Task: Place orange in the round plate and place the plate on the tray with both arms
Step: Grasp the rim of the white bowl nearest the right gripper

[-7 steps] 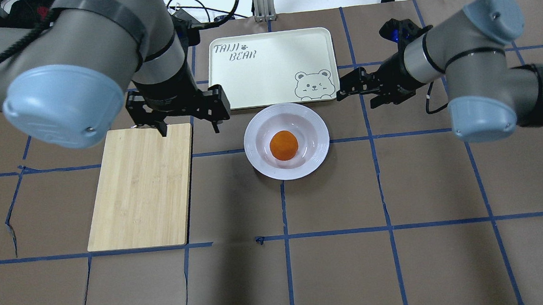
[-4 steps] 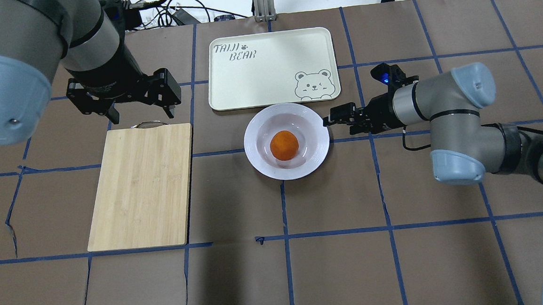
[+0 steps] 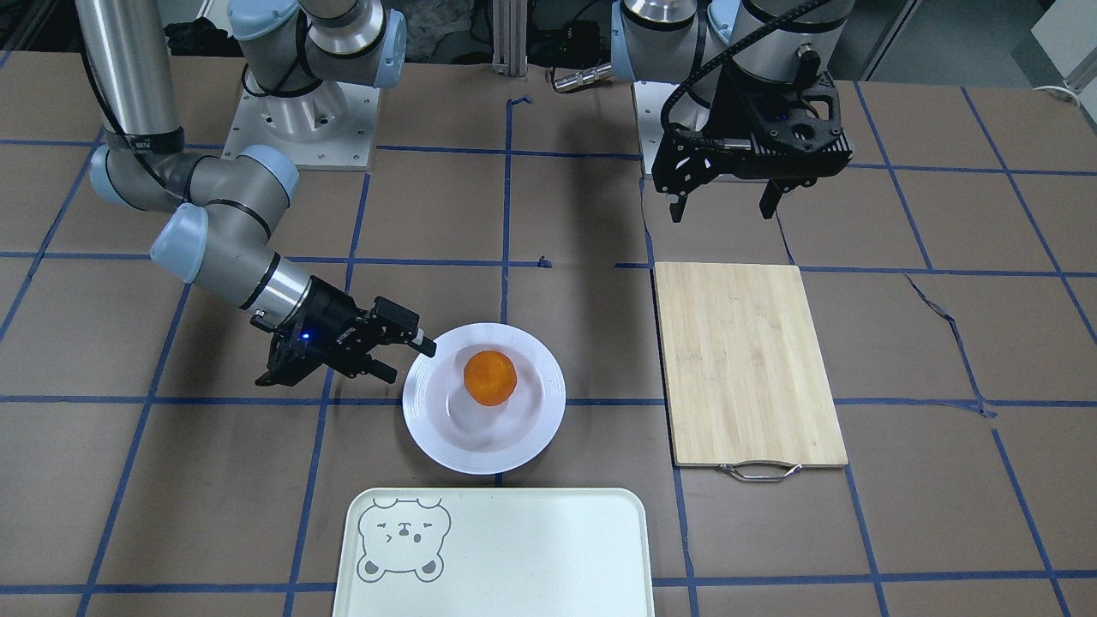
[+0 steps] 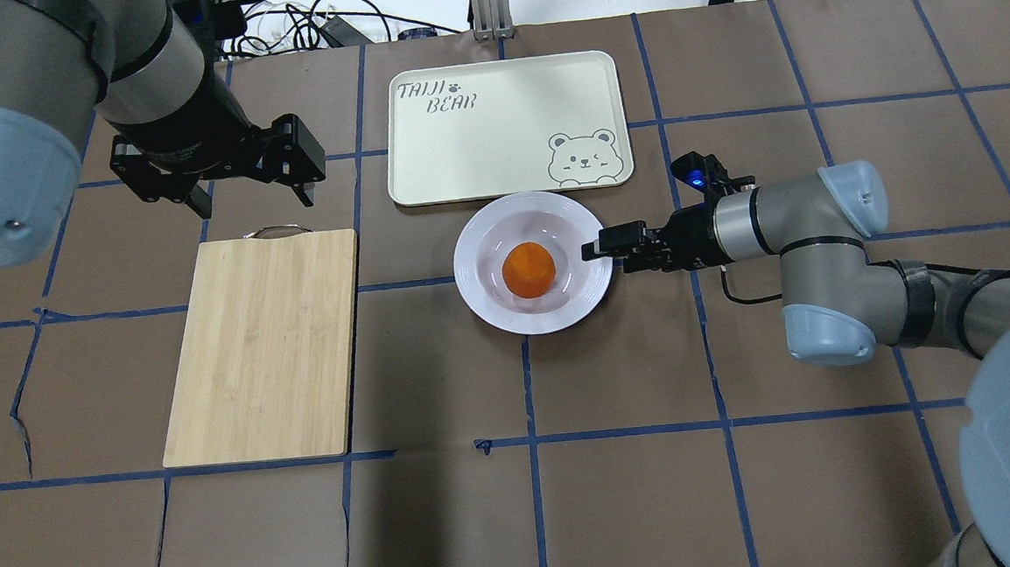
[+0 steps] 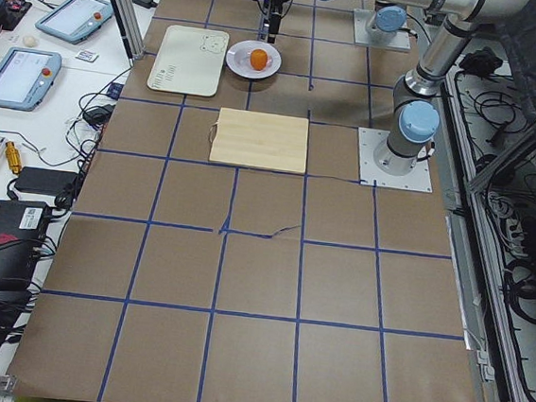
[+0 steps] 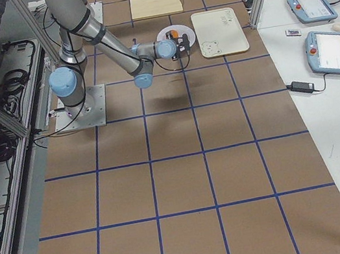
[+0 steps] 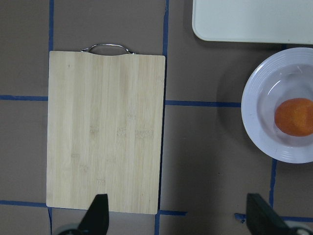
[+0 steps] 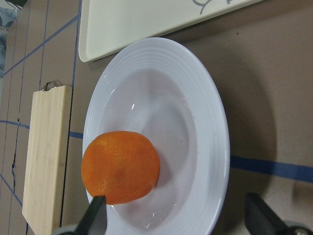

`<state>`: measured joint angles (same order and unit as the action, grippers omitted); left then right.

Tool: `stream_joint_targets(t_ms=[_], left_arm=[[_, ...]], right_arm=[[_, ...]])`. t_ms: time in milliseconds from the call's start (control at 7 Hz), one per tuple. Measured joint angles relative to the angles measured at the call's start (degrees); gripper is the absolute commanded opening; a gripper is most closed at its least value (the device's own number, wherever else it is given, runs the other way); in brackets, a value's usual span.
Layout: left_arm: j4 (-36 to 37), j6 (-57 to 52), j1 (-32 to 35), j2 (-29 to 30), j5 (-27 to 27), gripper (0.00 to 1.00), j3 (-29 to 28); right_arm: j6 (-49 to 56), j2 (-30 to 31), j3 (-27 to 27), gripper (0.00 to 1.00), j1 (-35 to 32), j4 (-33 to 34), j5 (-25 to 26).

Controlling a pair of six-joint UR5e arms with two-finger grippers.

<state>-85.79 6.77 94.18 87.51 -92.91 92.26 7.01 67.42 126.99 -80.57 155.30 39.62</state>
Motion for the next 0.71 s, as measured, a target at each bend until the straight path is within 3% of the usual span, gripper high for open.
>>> stream_joint_targets(t_ms=[286, 714], left_arm=[[0.0, -0.1, 0.0, 0.0, 0.0, 1.00, 0.0], [0.0, -0.1, -0.1, 0.0, 0.1, 1.00, 0.0]], right_arm=[[0.5, -2.0, 0.2, 0.89, -0.1, 0.2, -2.4], [1.0, -4.8, 0.2, 0.89, -0.3, 0.4, -6.1]])
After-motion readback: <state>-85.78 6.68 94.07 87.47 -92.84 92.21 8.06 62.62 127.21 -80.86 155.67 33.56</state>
